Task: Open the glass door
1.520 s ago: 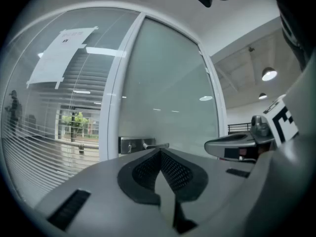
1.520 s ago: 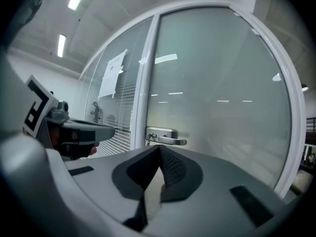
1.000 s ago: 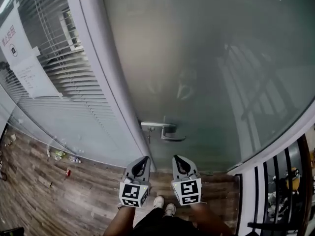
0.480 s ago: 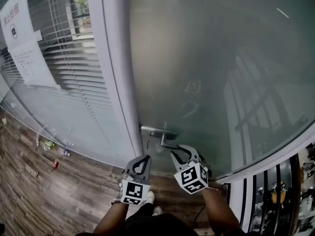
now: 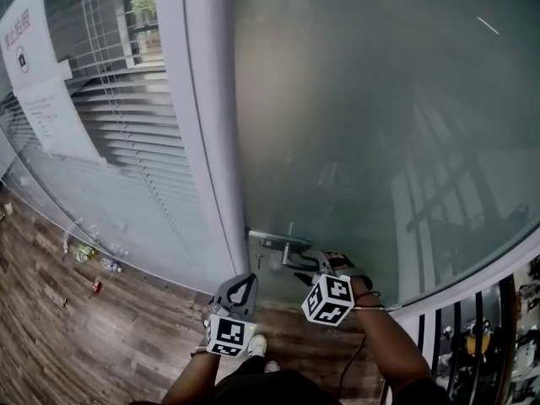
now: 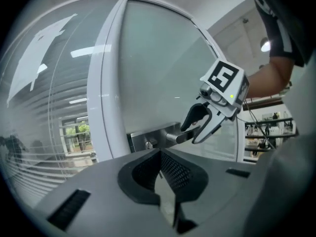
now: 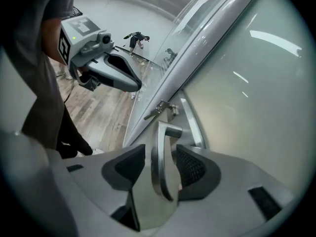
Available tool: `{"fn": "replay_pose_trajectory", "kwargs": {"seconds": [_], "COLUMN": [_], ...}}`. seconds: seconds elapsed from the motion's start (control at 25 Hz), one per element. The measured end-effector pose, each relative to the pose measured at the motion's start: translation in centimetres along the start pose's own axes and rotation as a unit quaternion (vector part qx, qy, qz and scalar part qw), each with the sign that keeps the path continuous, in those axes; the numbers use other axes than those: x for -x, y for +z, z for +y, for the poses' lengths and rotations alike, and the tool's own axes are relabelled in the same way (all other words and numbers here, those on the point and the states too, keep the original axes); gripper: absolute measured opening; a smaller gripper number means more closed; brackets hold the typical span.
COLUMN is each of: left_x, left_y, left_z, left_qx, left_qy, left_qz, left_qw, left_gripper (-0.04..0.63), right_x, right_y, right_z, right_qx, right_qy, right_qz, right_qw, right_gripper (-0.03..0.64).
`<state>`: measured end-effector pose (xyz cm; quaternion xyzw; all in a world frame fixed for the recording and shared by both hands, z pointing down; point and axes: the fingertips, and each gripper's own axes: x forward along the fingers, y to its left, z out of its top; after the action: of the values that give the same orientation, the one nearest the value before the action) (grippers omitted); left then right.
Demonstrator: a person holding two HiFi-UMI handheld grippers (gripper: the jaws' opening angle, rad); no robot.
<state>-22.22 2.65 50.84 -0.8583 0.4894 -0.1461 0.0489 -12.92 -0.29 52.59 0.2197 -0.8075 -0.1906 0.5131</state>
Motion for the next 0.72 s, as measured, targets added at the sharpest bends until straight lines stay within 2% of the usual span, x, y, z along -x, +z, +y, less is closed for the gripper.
{"fn": "replay_pose_trajectory", "kwargs": {"seconds": [0.08,0.12,0.48,0.72], "left_x": [-0.2,-0.4,-1.6,-1.1], "left_y": [-0.5,-0.6,-0.6,-1.7], "left_z": [-0.3,-0.5,-1.0,0.6], "left_qx": [-0.031,-0.035,-0.026,-0.017], "left_qy": [-0.001,-0.004,-0.026,-0.018], "left_qz": [0.008,0.008,-0.001,0.011], "left_qw": [0.9995,0.9993,0.9993,0.9996], "left_gripper": [0.003,0.003,0.003,0.003], "right_x": [-0.7,-1.0,-3.6,-4.2], "right_y": [0.1,0.1,0.5,1.2], "right_z": [0.4,0.6,1.6,1.4], "right_qx": [0.007,0.008,-0.009,-0.055], "right_qy": [0.028,0.039,0.118,0.124], "right_qz": [0.008,0.014,0.040,0.010], "right_qw": [1.000,0.999,0.992,0.991], "right_gripper": [0.187,0.187,0.186,0.069]}}
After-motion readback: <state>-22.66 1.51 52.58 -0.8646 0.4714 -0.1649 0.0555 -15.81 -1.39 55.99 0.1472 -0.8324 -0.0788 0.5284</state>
